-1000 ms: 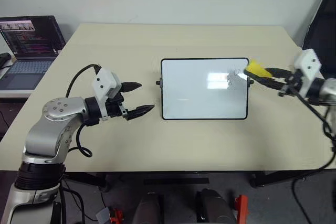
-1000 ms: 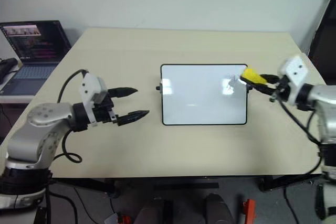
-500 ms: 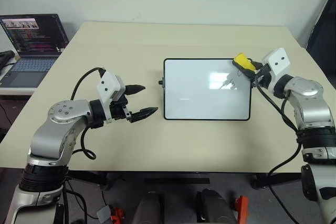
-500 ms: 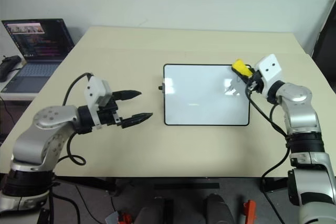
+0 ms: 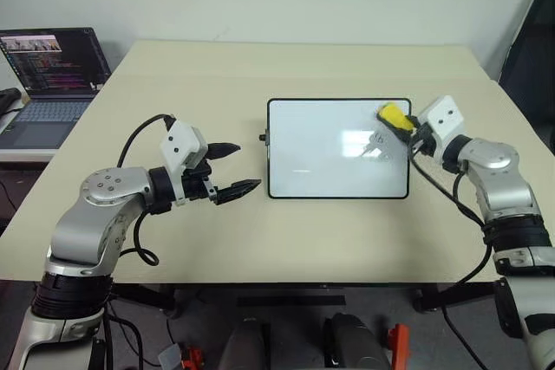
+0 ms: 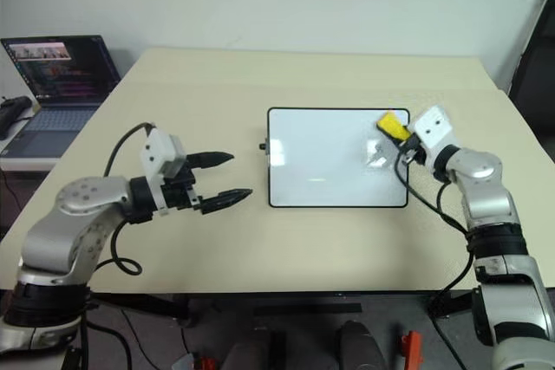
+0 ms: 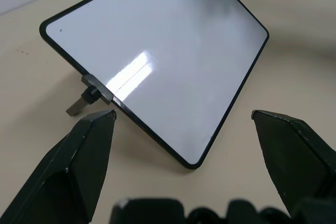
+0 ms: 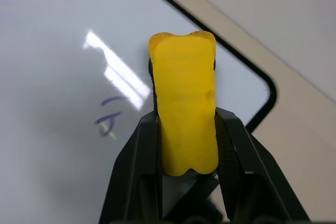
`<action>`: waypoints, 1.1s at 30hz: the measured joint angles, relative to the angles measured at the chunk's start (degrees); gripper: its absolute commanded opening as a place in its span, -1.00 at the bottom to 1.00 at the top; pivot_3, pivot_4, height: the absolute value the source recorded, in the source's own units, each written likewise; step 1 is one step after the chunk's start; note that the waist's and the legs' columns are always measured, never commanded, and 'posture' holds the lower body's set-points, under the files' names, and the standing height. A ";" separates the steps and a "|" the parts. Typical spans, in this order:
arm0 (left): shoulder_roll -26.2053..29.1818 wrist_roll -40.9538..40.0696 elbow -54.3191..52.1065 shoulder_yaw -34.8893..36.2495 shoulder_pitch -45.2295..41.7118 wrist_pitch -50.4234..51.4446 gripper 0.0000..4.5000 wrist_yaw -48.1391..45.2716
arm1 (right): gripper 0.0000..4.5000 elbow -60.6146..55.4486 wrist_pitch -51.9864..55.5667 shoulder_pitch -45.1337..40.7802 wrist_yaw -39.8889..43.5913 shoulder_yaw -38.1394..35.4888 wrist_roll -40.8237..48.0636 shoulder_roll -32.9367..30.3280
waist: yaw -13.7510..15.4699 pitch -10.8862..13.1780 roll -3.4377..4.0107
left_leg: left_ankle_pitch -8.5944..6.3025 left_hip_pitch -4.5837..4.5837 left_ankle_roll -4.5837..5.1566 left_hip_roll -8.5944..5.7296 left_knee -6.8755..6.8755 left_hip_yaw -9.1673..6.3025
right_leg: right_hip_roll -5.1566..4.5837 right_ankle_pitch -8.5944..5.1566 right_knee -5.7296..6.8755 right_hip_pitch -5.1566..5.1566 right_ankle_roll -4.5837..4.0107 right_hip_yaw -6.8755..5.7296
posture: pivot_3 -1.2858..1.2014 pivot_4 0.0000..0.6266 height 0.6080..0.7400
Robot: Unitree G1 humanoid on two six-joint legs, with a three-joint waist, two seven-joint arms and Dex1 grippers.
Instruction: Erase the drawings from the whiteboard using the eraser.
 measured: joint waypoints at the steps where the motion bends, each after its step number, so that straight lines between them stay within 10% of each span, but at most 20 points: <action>1: 0.01 0.00 0.00 0.00 -0.02 -0.02 1.00 -0.04 | -0.57 -1.22 0.12 1.38 0.74 0.66 -0.06 0.25 | -0.10 -0.06 -0.10 | 0.00 0.18 0.00 0.01 -0.02 0.00 | 0.00 -0.04 -0.01 0.16 -0.03 0.00 | 0.03 -0.52 1.00; 12: -0.04 0.08 0.50 -0.07 -0.20 -0.19 1.00 -1.08 | -0.57 -8.61 5.02 7.68 5.61 5.62 0.32 2.55 | -1.01 -0.12 -0.20 | 0.05 0.96 0.06 0.06 0.04 0.03 | 0.06 -0.25 0.03 0.82 -0.07 0.14 | 0.03 -0.52 1.00; 33: -0.53 0.43 1.54 -0.59 -1.18 -1.15 1.00 -1.15 | -0.57 3.90 3.82 -3.08 -12.44 0.52 -4.16 1.76 | -0.52 -0.36 -0.59 | 0.06 0.85 0.07 0.02 0.05 -0.03 | -0.04 -0.23 -0.20 0.85 -0.05 0.11 | 0.03 -0.52 1.00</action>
